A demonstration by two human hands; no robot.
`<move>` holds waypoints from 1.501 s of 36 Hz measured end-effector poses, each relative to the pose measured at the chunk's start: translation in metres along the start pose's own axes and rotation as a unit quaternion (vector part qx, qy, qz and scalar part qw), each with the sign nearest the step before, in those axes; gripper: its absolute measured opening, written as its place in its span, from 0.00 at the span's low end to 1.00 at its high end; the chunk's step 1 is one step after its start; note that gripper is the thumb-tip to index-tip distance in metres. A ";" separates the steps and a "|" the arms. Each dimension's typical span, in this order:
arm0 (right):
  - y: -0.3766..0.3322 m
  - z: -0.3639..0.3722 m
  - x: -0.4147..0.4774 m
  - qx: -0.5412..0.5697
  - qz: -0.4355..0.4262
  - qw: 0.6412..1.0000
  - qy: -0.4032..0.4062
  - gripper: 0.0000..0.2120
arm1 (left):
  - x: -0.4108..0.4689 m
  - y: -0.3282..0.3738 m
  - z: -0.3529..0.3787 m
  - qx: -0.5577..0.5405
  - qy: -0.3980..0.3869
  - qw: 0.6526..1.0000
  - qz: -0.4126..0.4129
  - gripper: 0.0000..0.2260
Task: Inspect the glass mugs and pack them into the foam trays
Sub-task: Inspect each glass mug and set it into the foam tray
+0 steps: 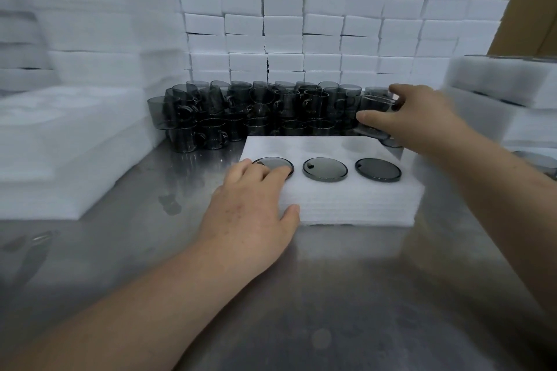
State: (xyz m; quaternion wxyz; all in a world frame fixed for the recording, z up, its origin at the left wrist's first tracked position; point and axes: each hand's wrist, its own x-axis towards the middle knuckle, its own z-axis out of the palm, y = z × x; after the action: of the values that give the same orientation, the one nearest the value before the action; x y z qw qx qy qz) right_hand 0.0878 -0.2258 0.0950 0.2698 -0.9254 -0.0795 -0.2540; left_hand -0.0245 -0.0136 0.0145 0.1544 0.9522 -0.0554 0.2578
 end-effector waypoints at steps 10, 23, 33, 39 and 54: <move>-0.005 0.006 0.000 0.222 0.071 0.972 -0.026 0.16 | 0.000 0.001 -0.001 0.001 -0.002 1.000 0.001 0.26; -0.008 0.009 0.002 0.349 0.189 0.915 -0.078 0.07 | -0.001 0.001 -0.002 0.000 -0.008 1.000 -0.001 0.26; -0.007 0.012 0.002 0.318 0.181 0.926 -0.095 0.08 | -0.001 0.002 -0.003 -0.010 -0.013 1.000 -0.001 0.26; -0.007 0.018 0.002 0.291 0.160 0.938 -0.098 0.08 | -0.001 0.001 -0.002 -0.011 -0.013 1.000 0.000 0.26; 0.005 0.028 -0.003 0.095 0.066 0.993 -0.034 0.17 | 0.000 0.002 -0.002 -0.005 -0.014 1.000 -0.002 0.26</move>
State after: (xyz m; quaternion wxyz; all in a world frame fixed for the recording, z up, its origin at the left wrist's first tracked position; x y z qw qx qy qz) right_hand 0.0987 -0.2149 0.0703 0.3699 -0.9069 -0.0506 -0.1955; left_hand -0.0261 -0.0147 0.0168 0.1592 0.9549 -0.0571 0.2438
